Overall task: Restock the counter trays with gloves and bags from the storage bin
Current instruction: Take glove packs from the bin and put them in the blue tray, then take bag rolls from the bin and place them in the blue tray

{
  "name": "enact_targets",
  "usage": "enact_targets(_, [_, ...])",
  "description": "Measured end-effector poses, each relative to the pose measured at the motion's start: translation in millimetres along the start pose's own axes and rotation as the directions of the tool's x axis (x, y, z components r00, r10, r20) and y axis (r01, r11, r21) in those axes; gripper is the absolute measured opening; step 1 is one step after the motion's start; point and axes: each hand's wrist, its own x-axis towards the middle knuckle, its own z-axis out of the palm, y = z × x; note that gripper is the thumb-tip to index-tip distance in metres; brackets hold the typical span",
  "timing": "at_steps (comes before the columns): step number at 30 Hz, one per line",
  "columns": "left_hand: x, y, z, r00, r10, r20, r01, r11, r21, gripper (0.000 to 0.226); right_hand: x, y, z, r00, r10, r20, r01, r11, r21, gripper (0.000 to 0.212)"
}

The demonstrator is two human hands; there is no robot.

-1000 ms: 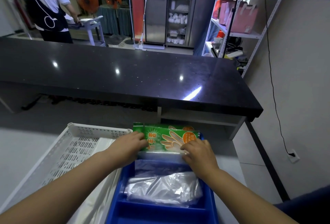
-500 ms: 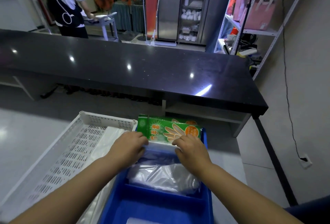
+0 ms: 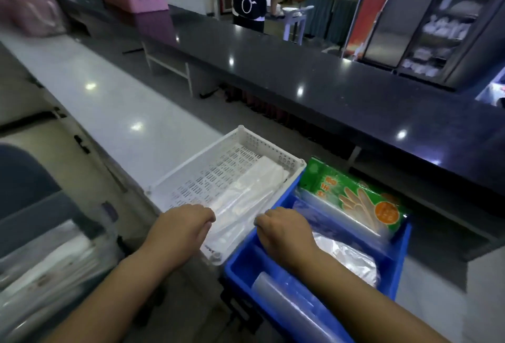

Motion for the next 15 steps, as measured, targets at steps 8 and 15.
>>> enact_targets(8, [-103.2, -117.1, -39.4, 0.973, -0.211, -0.092, 0.208, 0.977, -0.041, 0.017, 62.8, -139.4, 18.1, 0.986, -0.169, -0.003, 0.168, 0.981, -0.1, 0.026])
enact_targets(15, [-228.2, -277.6, -60.1, 0.887, -0.454, -0.083, 0.454, 0.891, -0.02, 0.014, 106.4, -292.7, 81.4, 0.967, -0.253, -0.015, 0.253, 0.963, 0.09, 0.025])
